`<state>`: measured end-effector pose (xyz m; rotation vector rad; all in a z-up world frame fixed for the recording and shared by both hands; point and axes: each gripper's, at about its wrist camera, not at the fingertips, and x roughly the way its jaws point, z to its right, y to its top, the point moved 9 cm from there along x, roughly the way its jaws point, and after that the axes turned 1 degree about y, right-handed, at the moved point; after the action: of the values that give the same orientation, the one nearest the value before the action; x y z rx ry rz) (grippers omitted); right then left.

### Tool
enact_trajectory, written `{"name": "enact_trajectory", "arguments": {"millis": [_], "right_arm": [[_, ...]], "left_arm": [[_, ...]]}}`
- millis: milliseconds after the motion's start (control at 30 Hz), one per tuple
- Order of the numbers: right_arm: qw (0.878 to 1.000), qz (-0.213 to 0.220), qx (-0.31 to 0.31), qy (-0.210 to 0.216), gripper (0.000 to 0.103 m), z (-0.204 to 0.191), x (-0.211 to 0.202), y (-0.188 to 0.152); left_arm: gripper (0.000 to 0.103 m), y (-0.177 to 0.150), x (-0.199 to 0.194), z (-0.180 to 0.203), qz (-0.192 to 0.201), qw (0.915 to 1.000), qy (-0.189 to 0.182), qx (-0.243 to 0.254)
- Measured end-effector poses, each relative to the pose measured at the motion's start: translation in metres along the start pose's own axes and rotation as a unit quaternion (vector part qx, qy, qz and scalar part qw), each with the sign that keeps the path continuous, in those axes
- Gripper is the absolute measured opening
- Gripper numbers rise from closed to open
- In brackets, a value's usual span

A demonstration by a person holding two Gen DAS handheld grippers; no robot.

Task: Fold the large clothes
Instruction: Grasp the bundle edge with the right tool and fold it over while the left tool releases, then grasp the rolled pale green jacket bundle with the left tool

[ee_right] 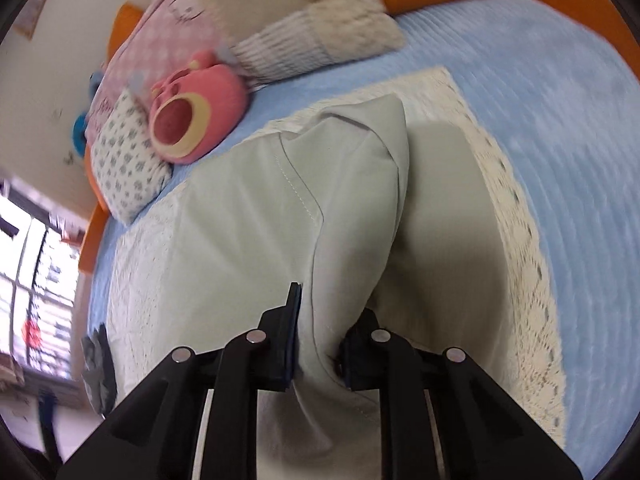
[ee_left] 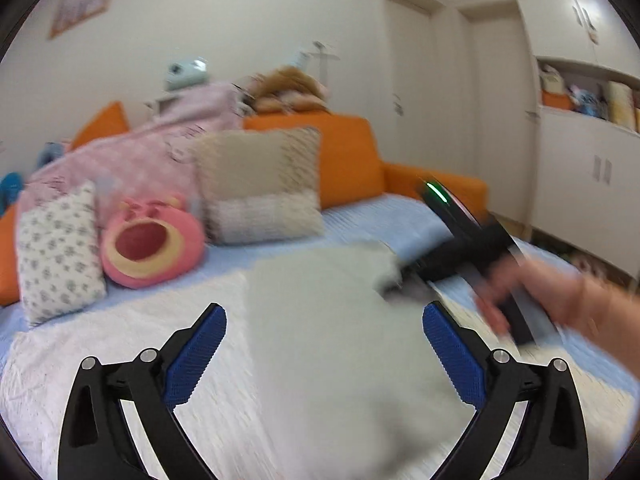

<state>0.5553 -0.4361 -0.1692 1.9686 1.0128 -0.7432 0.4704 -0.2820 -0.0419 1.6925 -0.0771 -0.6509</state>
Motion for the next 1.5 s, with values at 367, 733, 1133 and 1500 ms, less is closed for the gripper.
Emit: {"name": "enact_trajectory", "arguments": {"millis": [367,733,1133,1500], "right_arm": [[0.995,0.047,0.078,0.041,0.018,0.035,0.027,-0.027],[0.994,0.054,0.09,-0.001,0.042,0.036,0.007,-0.024],[0.988,0.138,-0.027,-0.059,0.03,-0.052,-0.056,0.053],[0.979,0.064,-0.02,-0.191,0.019,0.017,0.057,0.017]], "left_arm": [[0.1,0.003,0.064,-0.028,0.011,0.9957,0.075,-0.054],[0.099,-0.078,0.102,0.006,-0.09,0.9935,0.066,-0.019],[0.099,-0.083,0.104,0.004,-0.083,0.9948,0.056,-0.021],[0.099,-0.087,0.111,0.013,-0.094,0.9949,0.035,-0.009]]}}
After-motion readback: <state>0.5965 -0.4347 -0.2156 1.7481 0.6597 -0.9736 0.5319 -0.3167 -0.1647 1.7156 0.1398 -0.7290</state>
